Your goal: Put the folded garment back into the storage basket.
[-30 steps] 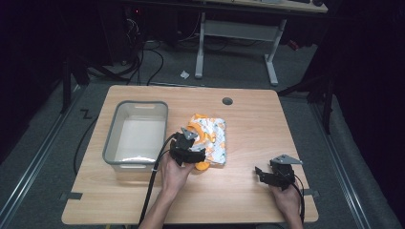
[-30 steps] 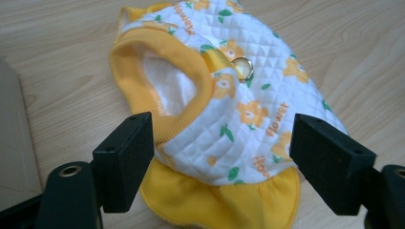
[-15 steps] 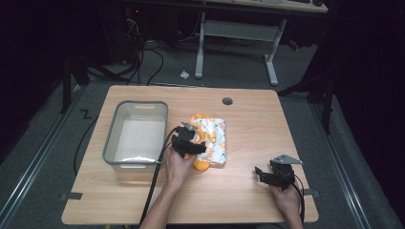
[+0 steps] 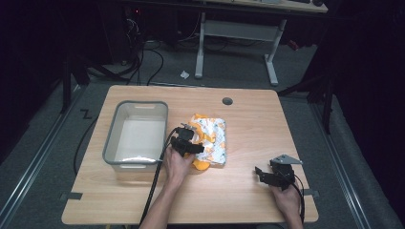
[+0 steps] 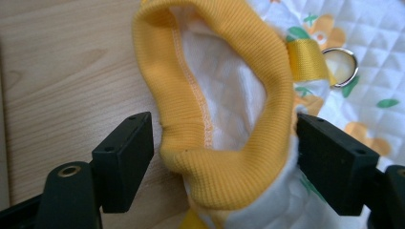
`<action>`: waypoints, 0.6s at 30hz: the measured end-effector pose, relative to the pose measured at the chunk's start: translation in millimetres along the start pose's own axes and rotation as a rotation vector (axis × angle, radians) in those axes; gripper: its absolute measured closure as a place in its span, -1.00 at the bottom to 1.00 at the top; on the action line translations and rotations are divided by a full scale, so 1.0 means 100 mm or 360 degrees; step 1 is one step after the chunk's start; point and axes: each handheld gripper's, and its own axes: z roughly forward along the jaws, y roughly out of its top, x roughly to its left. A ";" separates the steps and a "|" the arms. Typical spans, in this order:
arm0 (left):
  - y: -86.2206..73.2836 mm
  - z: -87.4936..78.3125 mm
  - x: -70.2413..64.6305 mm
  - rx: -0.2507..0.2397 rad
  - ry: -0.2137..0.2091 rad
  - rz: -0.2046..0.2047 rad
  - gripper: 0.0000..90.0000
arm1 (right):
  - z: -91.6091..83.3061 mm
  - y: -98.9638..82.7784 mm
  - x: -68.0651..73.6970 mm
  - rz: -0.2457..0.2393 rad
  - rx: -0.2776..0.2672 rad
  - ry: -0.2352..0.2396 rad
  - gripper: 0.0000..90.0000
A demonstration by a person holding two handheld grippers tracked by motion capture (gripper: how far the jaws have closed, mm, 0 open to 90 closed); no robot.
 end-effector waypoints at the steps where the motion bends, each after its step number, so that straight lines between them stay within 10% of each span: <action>1: 0.00 0.01 0.00 0.0006 -0.0005 -0.0012 -0.49 | 0.00 0.00 0.00 0.0000 0.0000 0.0000 -0.38; 9: -0.01 0.05 -0.02 0.0012 -0.0018 0.0011 -0.41 | 0.00 0.00 0.00 0.0000 0.0000 0.0000 -0.38; 18: -0.02 0.03 -0.08 -0.0022 -0.0121 0.0079 0.24 | 0.00 0.00 0.00 -0.0003 -0.0001 0.0000 -0.38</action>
